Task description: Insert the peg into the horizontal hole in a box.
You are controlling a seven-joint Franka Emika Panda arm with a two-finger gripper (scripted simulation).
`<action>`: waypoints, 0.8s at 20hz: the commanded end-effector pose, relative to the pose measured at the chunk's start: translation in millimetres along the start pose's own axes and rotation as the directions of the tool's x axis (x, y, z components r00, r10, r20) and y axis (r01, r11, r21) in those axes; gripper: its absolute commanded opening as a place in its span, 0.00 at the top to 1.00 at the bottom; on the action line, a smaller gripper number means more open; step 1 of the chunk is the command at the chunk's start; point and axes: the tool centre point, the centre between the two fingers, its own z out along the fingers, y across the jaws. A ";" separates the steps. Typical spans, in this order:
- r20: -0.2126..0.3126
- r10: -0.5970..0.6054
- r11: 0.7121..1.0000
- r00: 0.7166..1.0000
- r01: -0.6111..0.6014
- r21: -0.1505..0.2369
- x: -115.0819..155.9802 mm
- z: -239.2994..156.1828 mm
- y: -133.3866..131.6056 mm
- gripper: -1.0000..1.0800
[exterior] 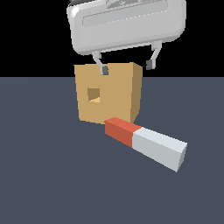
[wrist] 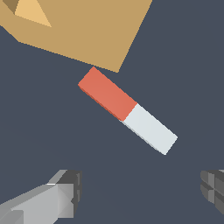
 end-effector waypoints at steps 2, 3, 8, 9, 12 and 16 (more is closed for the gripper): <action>0.000 -0.001 1.000 1.000 0.001 0.000 0.0 0.1 0.0 0.04; 0.000 -0.002 1.000 1.000 0.002 0.000 0.0 0.4 0.2 0.04; -0.002 -0.030 1.000 1.000 0.030 0.004 -0.7 4.9 2.3 0.04; -0.002 -0.040 0.999 0.999 0.040 0.005 -0.9 6.4 3.1 0.04; -0.005 -0.076 0.997 0.997 0.076 0.010 -1.5 12.3 5.9 0.04; -0.010 -0.143 0.990 0.990 0.143 0.018 -2.5 23.4 11.1 0.04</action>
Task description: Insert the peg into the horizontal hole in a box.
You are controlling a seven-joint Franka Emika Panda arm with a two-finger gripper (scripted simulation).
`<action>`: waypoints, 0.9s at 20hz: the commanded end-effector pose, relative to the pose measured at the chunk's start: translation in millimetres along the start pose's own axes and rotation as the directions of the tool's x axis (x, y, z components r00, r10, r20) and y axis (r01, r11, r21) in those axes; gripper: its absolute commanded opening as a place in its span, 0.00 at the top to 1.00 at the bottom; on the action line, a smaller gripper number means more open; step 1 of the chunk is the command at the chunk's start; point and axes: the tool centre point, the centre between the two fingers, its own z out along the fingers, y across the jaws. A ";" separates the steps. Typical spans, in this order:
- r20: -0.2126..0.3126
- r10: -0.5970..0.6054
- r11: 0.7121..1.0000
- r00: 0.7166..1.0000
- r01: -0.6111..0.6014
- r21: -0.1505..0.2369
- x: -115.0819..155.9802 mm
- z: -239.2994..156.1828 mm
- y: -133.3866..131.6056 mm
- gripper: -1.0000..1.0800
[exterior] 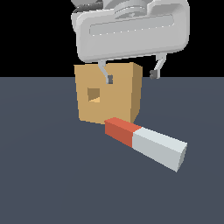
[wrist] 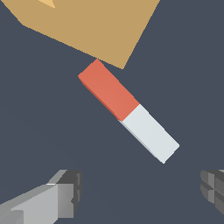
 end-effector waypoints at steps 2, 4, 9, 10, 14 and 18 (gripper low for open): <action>-0.005 -0.069 0.998 0.998 0.069 0.009 -1.5 11.5 5.2 0.04; -0.008 -0.118 0.993 0.993 0.118 0.015 -2.2 19.5 9.0 0.04; -0.019 -0.254 0.967 0.967 0.254 0.031 -3.1 42.2 19.7 0.04; -0.021 -0.281 0.959 0.959 0.282 0.035 -3.0 46.9 21.9 0.04; -0.032 -0.393 0.918 0.919 0.394 0.047 -2.1 66.5 30.6 0.04; -0.044 -0.500 0.863 0.865 0.502 0.059 0.2 86.4 39.1 0.04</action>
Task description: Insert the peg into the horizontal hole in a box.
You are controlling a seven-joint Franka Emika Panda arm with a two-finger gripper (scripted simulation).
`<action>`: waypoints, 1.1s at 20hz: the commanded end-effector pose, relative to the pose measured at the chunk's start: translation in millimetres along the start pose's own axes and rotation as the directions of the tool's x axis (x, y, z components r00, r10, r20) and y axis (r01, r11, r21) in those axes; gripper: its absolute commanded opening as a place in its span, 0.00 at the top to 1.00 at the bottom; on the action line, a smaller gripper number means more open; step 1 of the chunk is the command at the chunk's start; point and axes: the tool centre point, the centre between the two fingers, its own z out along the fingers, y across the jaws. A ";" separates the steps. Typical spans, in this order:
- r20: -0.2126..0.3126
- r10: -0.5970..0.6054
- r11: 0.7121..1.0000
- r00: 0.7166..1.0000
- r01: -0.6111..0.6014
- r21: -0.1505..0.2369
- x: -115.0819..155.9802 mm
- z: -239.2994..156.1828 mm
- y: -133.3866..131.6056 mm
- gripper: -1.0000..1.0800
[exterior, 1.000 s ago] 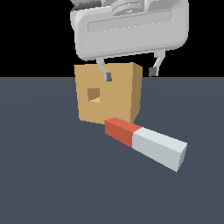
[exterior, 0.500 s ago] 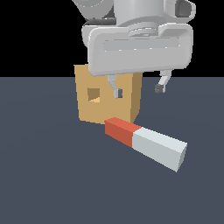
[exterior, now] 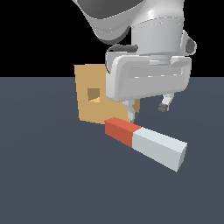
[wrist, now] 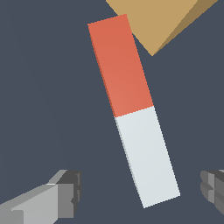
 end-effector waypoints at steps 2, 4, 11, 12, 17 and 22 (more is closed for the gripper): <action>-0.005 -0.100 0.995 0.995 0.100 0.013 -1.5 15.9 8.1 0.04; -0.008 -0.148 0.989 0.989 0.148 0.019 -1.9 23.6 12.0 0.04; -0.016 -0.265 0.963 0.964 0.265 0.035 -1.6 42.8 21.8 0.04; -0.016 -0.275 0.961 0.961 0.276 0.036 -1.5 44.5 22.7 0.04; -0.018 -0.302 0.952 0.953 0.303 0.040 -1.2 48.9 25.0 0.04; -0.017 -0.294 0.955 0.956 0.294 0.039 -1.1 47.3 24.4 0.04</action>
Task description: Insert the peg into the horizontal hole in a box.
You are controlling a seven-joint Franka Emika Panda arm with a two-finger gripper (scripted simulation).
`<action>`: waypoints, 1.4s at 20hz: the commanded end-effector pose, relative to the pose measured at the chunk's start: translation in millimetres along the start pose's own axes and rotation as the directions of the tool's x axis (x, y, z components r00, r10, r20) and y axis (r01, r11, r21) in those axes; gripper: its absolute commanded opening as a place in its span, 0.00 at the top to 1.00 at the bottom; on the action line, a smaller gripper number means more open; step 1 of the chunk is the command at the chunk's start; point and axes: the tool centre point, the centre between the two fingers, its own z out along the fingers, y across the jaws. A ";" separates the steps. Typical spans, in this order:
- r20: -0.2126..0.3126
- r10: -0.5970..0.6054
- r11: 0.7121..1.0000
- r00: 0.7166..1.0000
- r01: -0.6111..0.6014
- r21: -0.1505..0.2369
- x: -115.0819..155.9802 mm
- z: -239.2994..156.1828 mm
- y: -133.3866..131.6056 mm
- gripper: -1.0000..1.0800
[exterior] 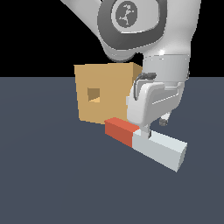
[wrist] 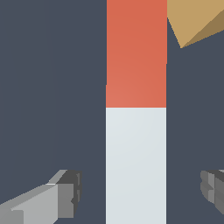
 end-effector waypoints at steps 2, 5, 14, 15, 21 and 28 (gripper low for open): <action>0.000 0.002 1.000 1.000 -0.002 0.000 -0.1 -0.5 -0.1 0.04; 0.000 0.002 1.000 1.000 -0.002 0.000 0.1 3.2 0.0 0.04; 0.001 0.004 1.000 1.000 -0.004 -0.001 1.0 45.1 -1.3 0.04; 0.001 0.004 1.000 1.000 -0.004 -0.001 1.1 47.9 -1.2 0.04; 0.001 0.004 1.000 1.000 -0.004 -0.001 0.1 49.1 -0.1 0.04; 0.001 0.004 1.000 1.000 -0.004 -0.001 0.1 49.1 -0.1 1.00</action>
